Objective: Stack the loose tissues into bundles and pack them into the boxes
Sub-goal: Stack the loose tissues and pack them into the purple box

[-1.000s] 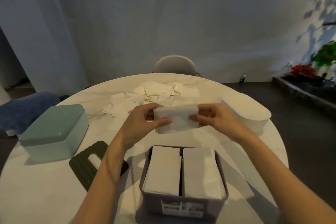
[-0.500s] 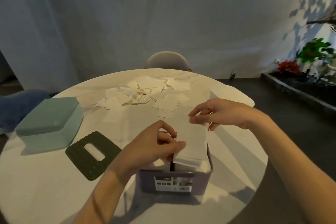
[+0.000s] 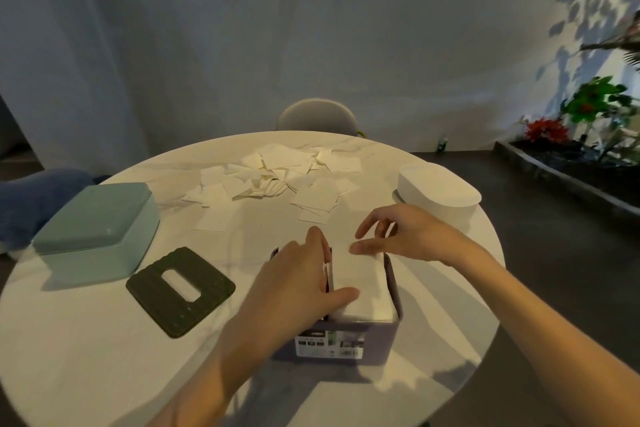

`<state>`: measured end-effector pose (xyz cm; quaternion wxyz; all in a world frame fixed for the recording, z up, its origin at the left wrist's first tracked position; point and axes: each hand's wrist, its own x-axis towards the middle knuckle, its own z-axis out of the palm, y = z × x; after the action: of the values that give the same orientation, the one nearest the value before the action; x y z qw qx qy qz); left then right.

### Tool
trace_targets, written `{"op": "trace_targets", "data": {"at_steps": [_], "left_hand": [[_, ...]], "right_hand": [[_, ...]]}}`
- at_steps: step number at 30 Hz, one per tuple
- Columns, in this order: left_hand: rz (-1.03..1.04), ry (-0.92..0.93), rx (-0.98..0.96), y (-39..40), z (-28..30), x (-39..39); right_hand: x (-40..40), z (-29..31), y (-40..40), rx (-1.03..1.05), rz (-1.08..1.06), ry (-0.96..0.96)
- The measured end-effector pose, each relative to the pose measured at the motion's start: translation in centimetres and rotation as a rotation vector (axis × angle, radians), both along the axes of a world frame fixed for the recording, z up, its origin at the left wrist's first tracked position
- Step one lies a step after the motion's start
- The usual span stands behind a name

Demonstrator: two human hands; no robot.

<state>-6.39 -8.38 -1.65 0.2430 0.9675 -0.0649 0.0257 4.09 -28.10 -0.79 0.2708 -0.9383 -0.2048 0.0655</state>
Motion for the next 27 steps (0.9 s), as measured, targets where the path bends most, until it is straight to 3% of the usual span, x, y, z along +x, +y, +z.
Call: {"op": "trace_targets", "data": {"at_steps": [5, 7, 17, 27], "left_hand": [[-0.168, -0.199, 0.122, 0.9, 0.6, 0.9], [-0.231, -0.200, 0.142, 1.3, 0.6, 1.0], [-0.279, -0.160, 0.190, 1.7, -0.1, 1.1], [-0.296, -0.116, 0.215, 1.2, -0.6, 1.4]], "right_hand": [[-1.6, 0.5, -2.0, 0.202, 0.110, -0.283], [-2.8, 0.8, -2.4, 0.174, 0.197, -0.318], [-5.2, 0.9, -2.9, -0.182, 0.244, -0.328], [-4.7, 0.2, -2.7, -0.277, 0.233, -0.252]]}}
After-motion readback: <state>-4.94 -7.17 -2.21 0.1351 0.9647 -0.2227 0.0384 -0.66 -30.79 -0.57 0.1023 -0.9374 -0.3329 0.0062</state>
